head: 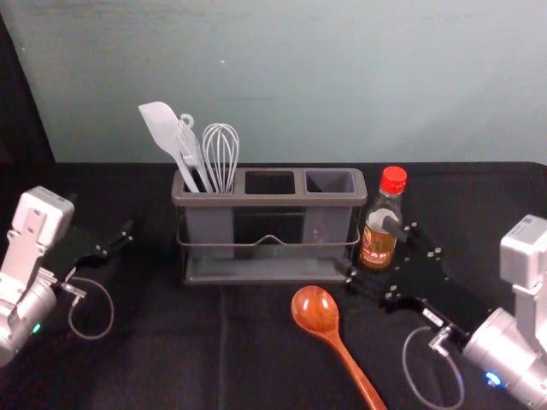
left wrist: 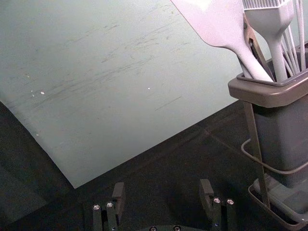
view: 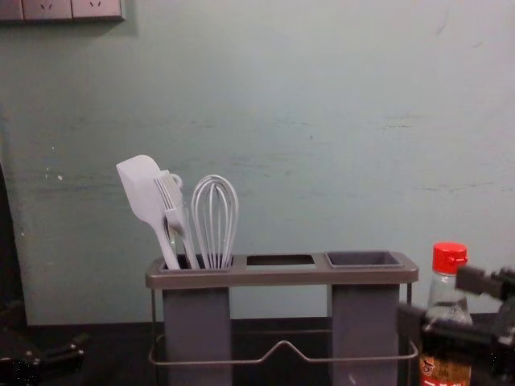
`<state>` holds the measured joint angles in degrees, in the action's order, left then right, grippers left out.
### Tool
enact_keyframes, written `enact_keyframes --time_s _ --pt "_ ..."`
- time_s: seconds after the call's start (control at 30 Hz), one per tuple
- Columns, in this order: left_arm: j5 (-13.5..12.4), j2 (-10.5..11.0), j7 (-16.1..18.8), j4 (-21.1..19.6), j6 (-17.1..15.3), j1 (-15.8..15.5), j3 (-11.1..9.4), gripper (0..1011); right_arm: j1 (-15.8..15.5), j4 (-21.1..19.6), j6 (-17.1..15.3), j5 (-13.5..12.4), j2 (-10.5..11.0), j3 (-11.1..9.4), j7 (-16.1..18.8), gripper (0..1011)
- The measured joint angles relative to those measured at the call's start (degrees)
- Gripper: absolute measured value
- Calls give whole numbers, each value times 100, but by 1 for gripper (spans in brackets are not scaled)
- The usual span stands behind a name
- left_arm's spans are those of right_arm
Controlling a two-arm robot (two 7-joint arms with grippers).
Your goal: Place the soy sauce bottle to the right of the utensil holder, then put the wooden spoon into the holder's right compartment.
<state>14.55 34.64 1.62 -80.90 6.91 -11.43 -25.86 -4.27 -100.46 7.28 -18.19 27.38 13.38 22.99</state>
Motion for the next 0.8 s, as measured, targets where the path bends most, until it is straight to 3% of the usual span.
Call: enact_keyframes --time_s 0.53,0.8 --pt "0 0 0 0 0 0 0 1011 -37 429 176 232 -385 408 -17 1002" --pt "0 0 0 0 0 0 0 1012 -30 448 201 236 -396 414 0 1002"
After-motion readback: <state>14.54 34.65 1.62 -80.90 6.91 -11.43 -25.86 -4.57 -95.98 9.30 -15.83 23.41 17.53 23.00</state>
